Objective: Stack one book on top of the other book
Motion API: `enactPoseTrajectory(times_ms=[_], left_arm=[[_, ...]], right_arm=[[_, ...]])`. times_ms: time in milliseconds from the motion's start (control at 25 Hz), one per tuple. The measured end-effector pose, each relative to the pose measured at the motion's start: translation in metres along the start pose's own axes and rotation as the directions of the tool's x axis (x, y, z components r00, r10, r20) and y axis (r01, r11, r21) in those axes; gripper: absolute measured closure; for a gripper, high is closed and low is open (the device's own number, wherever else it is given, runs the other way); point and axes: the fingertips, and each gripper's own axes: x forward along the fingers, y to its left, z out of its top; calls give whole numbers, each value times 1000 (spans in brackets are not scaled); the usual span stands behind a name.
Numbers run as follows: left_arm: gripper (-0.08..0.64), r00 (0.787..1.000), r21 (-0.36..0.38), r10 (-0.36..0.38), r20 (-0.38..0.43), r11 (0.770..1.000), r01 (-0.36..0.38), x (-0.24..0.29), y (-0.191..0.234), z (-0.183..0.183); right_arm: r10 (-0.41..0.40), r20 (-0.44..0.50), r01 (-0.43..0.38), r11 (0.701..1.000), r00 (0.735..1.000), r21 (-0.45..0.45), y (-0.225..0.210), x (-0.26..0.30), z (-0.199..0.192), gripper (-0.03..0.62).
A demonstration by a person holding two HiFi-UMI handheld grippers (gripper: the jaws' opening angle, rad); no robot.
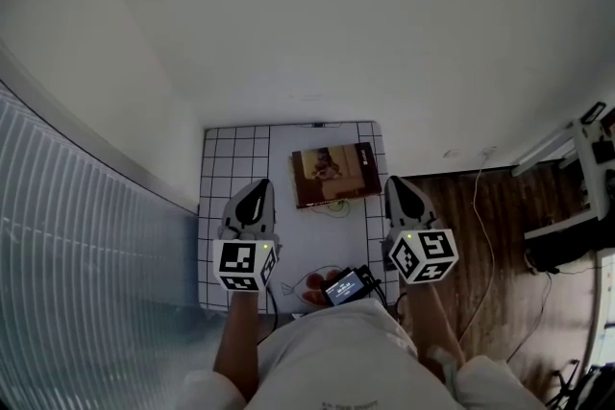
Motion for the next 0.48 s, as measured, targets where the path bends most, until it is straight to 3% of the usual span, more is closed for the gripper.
enactPoseTrajectory(times_ms=[240, 480], left_arm=[[552, 1000, 2, 2, 1, 1000, -2, -1, -1, -1], [552, 1000, 0, -1, 4, 1000, 1, 0, -3, -1]], right_arm=[[5, -1, -5, 997, 1000, 75, -4, 0, -2, 584], [-3, -5, 4, 997, 1000, 82, -8, -1, -5, 584]])
